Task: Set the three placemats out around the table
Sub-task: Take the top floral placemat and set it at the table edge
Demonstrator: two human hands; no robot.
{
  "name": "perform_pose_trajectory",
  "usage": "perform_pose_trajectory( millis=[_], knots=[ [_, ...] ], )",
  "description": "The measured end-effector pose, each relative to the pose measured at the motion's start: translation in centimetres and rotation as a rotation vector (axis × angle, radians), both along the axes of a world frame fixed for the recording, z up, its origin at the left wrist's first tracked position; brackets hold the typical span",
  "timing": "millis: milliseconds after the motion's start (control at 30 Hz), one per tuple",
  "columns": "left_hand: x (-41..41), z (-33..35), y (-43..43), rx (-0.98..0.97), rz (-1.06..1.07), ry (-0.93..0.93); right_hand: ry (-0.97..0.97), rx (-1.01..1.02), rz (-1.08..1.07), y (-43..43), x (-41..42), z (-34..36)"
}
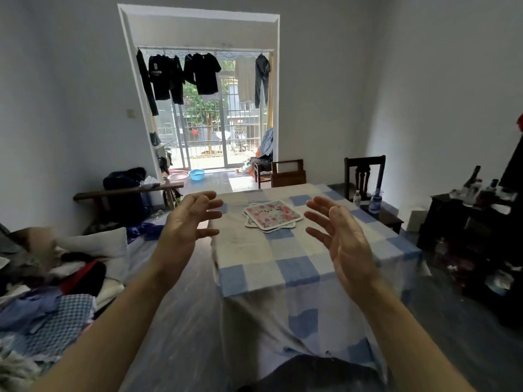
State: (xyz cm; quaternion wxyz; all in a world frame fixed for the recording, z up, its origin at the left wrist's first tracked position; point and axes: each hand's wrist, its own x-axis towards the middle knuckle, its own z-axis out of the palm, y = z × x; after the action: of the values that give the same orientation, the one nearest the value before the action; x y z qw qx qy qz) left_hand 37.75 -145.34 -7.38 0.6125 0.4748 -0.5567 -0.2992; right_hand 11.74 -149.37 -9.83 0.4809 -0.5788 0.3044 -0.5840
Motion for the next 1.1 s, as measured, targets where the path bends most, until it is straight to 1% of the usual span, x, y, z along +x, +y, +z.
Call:
perform_pose_trajectory(
  millis=[167,433,567,833,933,1100],
  knots=[
    [3.7,-1.0,-9.2,0.035,-0.001,0.029,0.002,0.029,-0.010,-9.5,2.9,-0.2],
    [9.8,-3.5,-25.7,0.032,-0.062,0.098,0.085,0.040,-0.091,-24.3,9.4,-1.4],
    [11.5,-4.0,-33.6,0.071,-0.087,0.129,0.135,0.052,-0.144,-30.2,11.7,-1.3],
    [10.4,-5.5,-47.2,0.128,-0.130,0.125,0.135,0.087,-0.221,-41.9,10.6,-2.3],
    [9.0,-7.3,-51.7,0.155,-0.096,0.105,0.127,0.114,-0.202,-47.3,9.3,-4.1],
    [4.5,-11.2,-58.9,0.236,-0.015,0.123,0.114,0.156,-0.124,-57.0,5.3,-8.0]
  ],
)
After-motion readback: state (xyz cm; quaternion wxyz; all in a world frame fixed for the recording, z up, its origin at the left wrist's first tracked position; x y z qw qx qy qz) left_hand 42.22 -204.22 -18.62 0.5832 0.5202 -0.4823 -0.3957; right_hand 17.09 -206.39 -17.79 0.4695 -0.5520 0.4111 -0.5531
